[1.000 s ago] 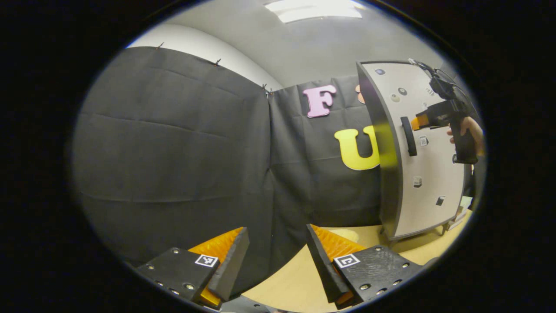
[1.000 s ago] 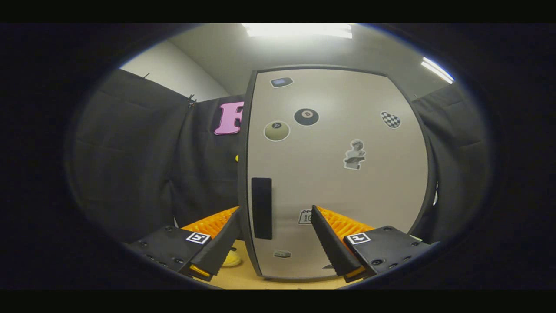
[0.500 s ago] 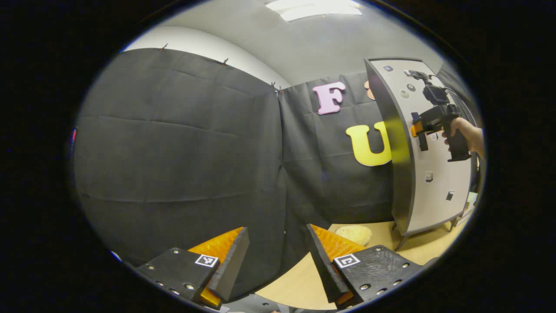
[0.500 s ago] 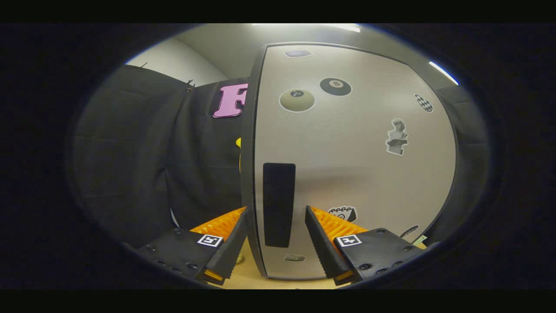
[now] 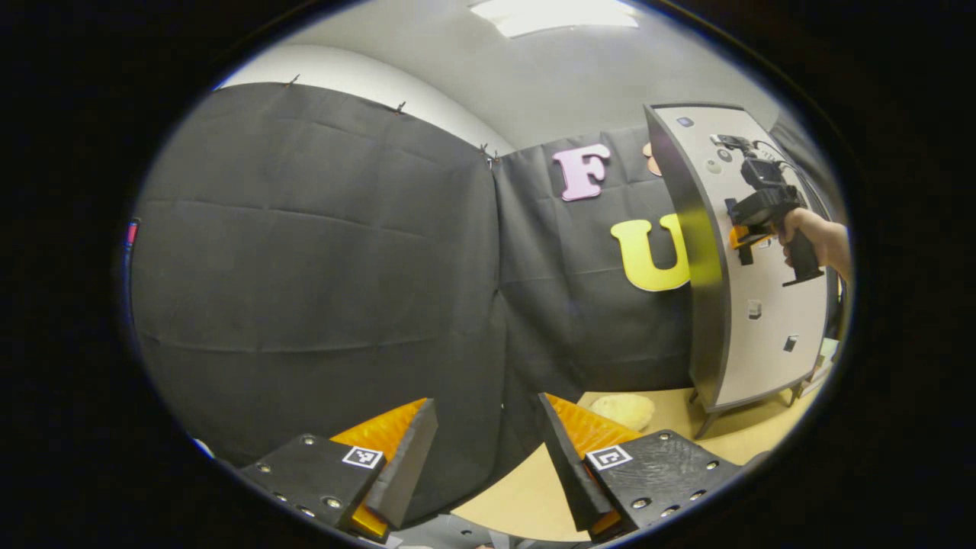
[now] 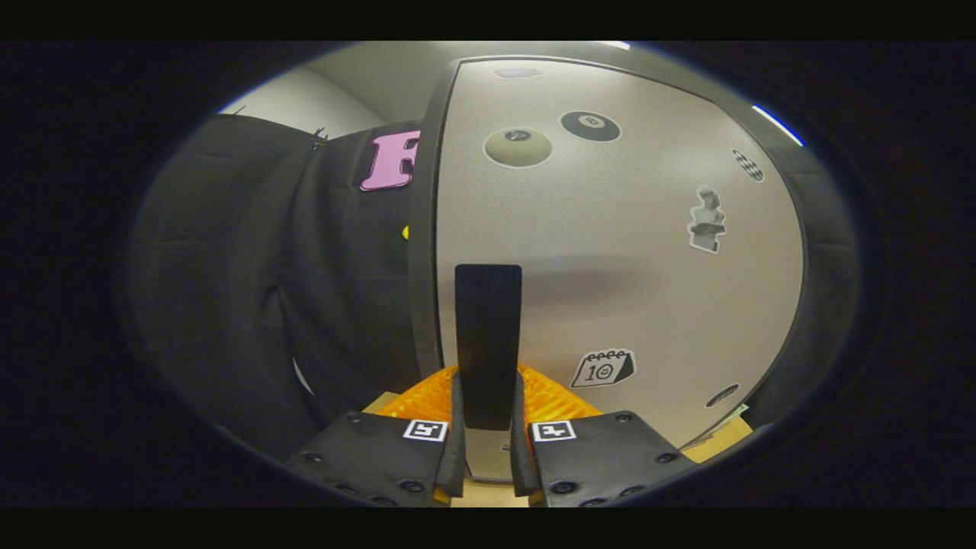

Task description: Open the cabinet door with the right hand, grasp the bottle in the cabinet with the left hand and place it on the coaster, then close the cabinet door with the right hand.

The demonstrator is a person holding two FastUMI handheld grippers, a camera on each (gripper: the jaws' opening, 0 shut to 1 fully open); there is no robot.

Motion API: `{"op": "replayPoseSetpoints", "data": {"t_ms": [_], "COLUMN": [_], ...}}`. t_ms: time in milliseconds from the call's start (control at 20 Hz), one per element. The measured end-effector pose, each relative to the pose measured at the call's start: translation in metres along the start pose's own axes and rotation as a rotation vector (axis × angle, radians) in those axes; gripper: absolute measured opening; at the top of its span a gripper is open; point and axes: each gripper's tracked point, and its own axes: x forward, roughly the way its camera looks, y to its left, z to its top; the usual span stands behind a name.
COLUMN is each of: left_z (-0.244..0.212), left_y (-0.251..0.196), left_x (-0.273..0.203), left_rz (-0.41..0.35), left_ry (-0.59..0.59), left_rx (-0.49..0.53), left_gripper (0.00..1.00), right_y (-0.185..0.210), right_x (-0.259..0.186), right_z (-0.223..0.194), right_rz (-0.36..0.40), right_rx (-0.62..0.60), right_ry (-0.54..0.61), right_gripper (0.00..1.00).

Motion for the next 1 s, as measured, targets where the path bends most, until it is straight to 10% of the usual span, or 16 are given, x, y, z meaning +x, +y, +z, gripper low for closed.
{"op": "replayPoseSetpoints", "data": {"t_ms": [1000], "left_z": [0.03], "left_y": [-0.104], "left_x": [0.01], "left_rz": [-0.219], "left_ry": [-0.064], "left_rx": [-0.031], "left_gripper": [0.79], "right_y": [-0.001], "right_x": [-0.078], "right_z": [-0.006], "right_rz": [0.202], "right_rx": [0.008], "right_ry": [-0.002], "right_gripper": [0.2]}}
